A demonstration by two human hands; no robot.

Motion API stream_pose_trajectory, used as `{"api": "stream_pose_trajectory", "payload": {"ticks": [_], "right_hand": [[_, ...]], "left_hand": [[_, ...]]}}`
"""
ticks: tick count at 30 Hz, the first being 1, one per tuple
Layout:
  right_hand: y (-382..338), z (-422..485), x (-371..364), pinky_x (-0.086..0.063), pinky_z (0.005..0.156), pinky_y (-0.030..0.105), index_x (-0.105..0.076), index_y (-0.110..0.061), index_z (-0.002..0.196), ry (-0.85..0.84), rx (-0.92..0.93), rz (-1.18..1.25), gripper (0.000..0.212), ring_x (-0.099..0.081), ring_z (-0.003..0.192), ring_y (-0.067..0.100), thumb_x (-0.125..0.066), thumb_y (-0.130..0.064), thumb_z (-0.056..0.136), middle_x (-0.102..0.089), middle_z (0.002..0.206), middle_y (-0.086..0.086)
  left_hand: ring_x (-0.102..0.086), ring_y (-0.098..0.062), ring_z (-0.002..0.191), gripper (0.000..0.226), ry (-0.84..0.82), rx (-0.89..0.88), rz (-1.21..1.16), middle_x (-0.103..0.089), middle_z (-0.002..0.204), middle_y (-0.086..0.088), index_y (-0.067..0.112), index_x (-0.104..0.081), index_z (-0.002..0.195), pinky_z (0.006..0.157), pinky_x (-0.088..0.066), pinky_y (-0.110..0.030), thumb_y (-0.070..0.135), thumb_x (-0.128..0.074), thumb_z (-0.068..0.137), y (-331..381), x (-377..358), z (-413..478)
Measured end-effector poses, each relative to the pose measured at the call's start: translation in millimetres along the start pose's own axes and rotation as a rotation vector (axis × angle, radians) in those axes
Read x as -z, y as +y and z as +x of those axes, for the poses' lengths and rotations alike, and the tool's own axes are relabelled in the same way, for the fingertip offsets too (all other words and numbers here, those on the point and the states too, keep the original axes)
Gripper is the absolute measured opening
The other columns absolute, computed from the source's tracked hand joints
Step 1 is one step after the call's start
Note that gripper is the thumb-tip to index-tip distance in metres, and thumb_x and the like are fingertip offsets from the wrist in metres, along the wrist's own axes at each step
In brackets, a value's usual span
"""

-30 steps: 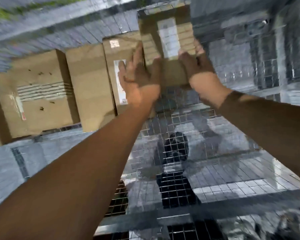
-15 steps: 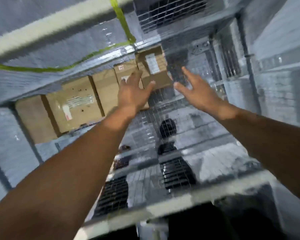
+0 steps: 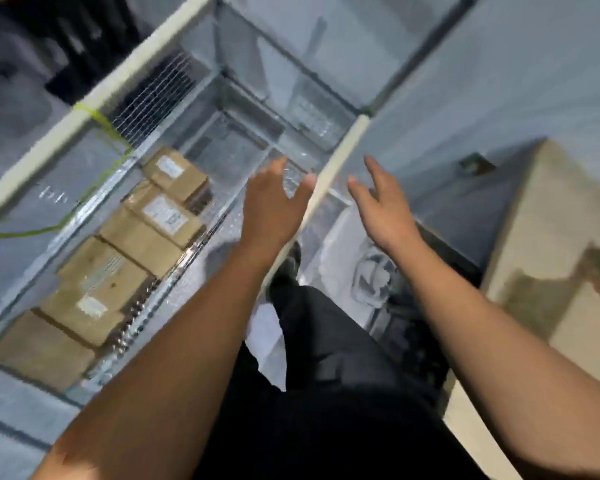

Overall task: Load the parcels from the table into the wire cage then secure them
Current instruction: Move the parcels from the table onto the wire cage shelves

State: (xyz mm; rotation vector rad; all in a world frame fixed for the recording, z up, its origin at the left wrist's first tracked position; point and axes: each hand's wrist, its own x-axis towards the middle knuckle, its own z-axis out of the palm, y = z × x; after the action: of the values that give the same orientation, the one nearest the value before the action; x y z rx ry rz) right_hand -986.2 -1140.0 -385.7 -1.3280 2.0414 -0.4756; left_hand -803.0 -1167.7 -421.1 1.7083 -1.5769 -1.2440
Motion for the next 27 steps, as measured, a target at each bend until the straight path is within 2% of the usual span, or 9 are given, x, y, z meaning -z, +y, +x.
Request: {"api": "stream_pose_trajectory", "payload": {"ticks": [2, 6, 9, 13, 16, 19, 21, 24, 27], "right_hand": [[23.1, -45.3, 41.7, -0.028, 0.124, 0.047, -0.032, -0.035, 0.160, 0.118, -0.061, 0.045, 0.072, -0.035, 0.150, 0.021, -0.047, -0.065, 0.097, -0.037, 0.162, -0.001], [78.4, -119.2, 113.4, -0.019, 0.127, 0.046, -0.031, -0.031, 0.161, 0.311, -0.205, -0.017, 0.067, -0.026, 0.154, 0.025, -0.050, -0.057, 0.102, -0.035, 0.165, 0.005], [118.5, -164.2, 156.7, -0.022, 0.126, 0.048, -0.034, -0.025, 0.161, 0.469, -0.307, 0.027, 0.065, -0.030, 0.153, 0.025, -0.051, -0.051, 0.104, -0.038, 0.164, 0.007], [169.3, -214.3, 189.1, -0.022, 0.125, 0.046, -0.035, -0.017, 0.160, 0.589, -0.441, 0.095, 0.063, -0.031, 0.152, 0.026, -0.053, -0.042, 0.105, -0.039, 0.163, 0.010], [205.6, -247.7, 200.8, -0.025, 0.124, 0.046, -0.037, -0.020, 0.160, 0.673, -0.533, 0.195, 0.064, -0.032, 0.151, 0.024, -0.053, -0.047, 0.104, -0.040, 0.162, 0.008], [238.9, -267.5, 206.4, -0.026, 0.124, 0.050, -0.037, -0.023, 0.159, 0.709, -0.619, 0.239, 0.065, -0.032, 0.151, 0.026, -0.053, -0.051, 0.102, -0.042, 0.161, 0.004], [259.2, -273.3, 207.8, -0.019, 0.126, 0.047, -0.037, -0.023, 0.159, 0.706, -0.666, 0.204, 0.067, -0.024, 0.154, 0.028, -0.054, -0.051, 0.101, -0.044, 0.160, 0.004], [282.3, -274.8, 211.2, -0.014, 0.127, 0.042, -0.035, -0.018, 0.159, 0.681, -0.685, 0.187, 0.070, -0.012, 0.156, 0.027, -0.054, -0.052, 0.100, -0.041, 0.162, 0.003], [297.3, -269.9, 215.4, -0.008, 0.127, 0.050, -0.037, -0.015, 0.158, 0.642, -0.669, 0.076, 0.072, -0.014, 0.155, 0.029, -0.051, -0.055, 0.100, -0.044, 0.159, 0.002]], "left_hand": [[-0.047, -0.032, 0.137, 0.065, -0.086, -0.045, 0.000, -0.052, 0.149, -0.016, 0.015, -0.047, 0.152, 0.113, -0.039, -0.044, 0.051, -0.059, 0.100, 33.2, -23.5, -25.0], [-0.042, -0.023, 0.143, 0.062, -0.269, -0.150, 0.030, -0.048, 0.154, -0.006, 0.021, -0.047, 0.152, 0.117, -0.030, -0.032, 0.049, -0.062, 0.099, 85.3, -81.6, -69.5], [-0.038, -0.021, 0.147, 0.065, -0.454, -0.235, 0.081, -0.043, 0.159, -0.003, 0.023, -0.044, 0.154, 0.121, -0.029, -0.036, 0.052, -0.059, 0.099, 118.0, -131.1, -92.8], [-0.040, -0.017, 0.141, 0.066, -0.643, -0.373, 0.163, -0.042, 0.159, -0.004, 0.018, -0.042, 0.155, 0.103, -0.035, -0.012, 0.051, -0.058, 0.100, 151.8, -198.3, -125.1], [-0.038, -0.025, 0.146, 0.064, -0.763, -0.445, 0.237, -0.044, 0.157, -0.009, 0.012, -0.043, 0.153, 0.114, -0.032, -0.030, 0.047, -0.058, 0.102, 171.7, -250.0, -151.5], [-0.036, -0.026, 0.148, 0.073, -0.855, -0.391, 0.241, -0.037, 0.161, -0.009, 0.015, -0.035, 0.158, 0.120, -0.034, -0.041, 0.051, -0.061, 0.099, 183.1, -300.8, -173.8], [-0.032, -0.025, 0.150, 0.083, -0.866, -0.335, 0.252, -0.031, 0.164, -0.008, 0.018, -0.027, 0.161, 0.123, -0.031, -0.041, 0.056, -0.062, 0.097, 184.9, -329.6, -184.3], [-0.042, -0.022, 0.145, 0.078, -0.895, -0.243, 0.171, -0.043, 0.158, -0.004, 0.022, -0.028, 0.160, 0.121, -0.035, -0.042, 0.049, -0.064, 0.098, 180.6, -361.5, -193.2], [-0.051, -0.015, 0.137, 0.069, -0.907, -0.132, 0.049, -0.050, 0.150, 0.006, 0.025, -0.026, 0.160, 0.118, -0.040, -0.033, 0.041, -0.062, 0.102, 175.6, -374.5, -195.6]]}}
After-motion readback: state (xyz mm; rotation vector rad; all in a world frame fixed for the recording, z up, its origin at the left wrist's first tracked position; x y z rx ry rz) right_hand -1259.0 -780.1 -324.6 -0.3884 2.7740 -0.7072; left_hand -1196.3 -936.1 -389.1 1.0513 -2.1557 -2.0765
